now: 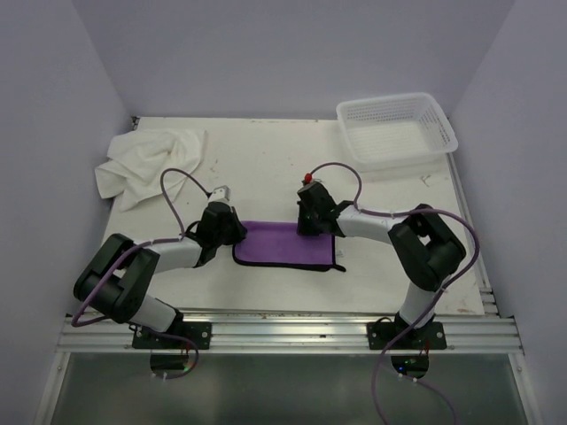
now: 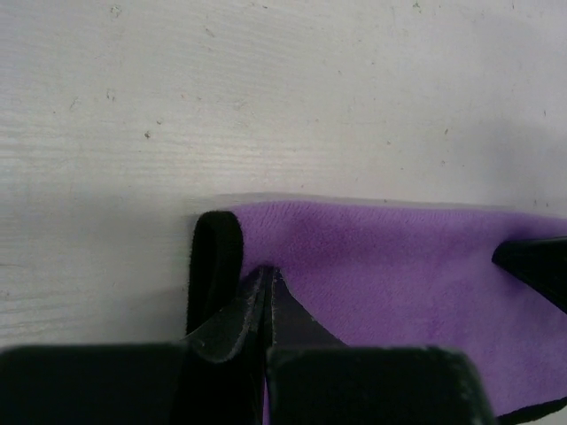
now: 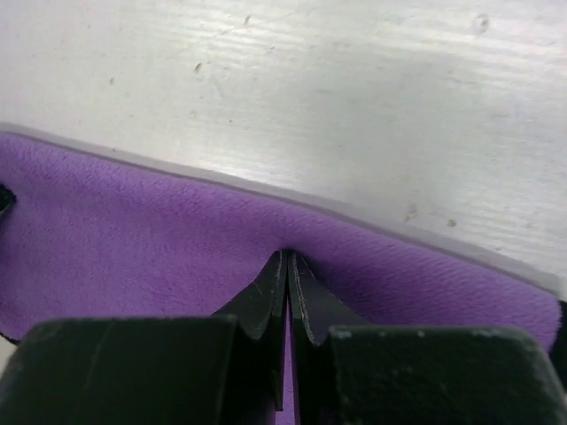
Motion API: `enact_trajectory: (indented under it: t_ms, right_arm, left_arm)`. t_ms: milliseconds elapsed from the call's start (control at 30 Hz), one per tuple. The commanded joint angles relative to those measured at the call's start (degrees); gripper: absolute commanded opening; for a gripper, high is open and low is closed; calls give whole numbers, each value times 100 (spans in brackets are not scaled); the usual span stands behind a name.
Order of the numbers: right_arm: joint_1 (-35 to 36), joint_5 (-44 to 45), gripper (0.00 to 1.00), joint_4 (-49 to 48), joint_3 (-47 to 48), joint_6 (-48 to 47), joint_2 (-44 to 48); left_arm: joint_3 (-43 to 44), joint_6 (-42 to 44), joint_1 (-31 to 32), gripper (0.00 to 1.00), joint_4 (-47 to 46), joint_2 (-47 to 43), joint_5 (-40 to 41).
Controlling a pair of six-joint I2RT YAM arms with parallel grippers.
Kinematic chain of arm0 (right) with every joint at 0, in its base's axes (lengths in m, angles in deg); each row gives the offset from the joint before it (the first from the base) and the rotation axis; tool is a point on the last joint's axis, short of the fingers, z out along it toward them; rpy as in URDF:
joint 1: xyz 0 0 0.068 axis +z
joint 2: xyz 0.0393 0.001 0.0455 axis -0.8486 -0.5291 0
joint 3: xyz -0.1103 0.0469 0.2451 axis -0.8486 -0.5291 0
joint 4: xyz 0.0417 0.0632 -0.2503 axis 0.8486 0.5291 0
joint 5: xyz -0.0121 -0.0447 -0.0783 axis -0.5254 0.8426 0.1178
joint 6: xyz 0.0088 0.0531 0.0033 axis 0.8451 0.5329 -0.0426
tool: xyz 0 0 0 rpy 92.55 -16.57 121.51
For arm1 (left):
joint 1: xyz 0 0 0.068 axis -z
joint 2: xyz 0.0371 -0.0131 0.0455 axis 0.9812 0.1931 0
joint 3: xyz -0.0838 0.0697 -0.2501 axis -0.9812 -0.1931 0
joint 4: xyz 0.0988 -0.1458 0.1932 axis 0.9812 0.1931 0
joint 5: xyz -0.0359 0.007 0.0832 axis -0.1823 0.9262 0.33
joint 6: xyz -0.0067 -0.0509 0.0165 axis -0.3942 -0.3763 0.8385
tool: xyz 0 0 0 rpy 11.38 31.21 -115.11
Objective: Roll the towels
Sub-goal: Fold the towel
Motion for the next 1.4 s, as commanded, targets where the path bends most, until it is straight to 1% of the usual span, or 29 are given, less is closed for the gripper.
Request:
enact_trajectory:
  t_ms: [0,200,433,667,1033,1067,1367]
  right_arm:
    - [-245,76,5,51,-161,-245,307]
    - [-316,85,7,122,-161,-333,342]
    - [-623,41,9,165,-416,-377,500]
    - [-764,58,21,244,-557,-447,764]
    - [-957,120,27,385,-785,-570,1028]
    - [-984,129,29,385,-812,-570,1054]
    - [-1072,32,33,473,-804,-623,1203]
  left_arm:
    - [-26,145,-82,0,222,-81,344]
    - [-26,119,-82,0,266,-64,361]
    - [-17,162,-82,0,372,-134,440]
    - [9,154,-82,0,442,-64,476]
    - [-52,127,-82,0,486,-134,493]
    - [-44,127,-82,0,486,-143,493]
    - [-70,119,-82,0,512,-178,458]
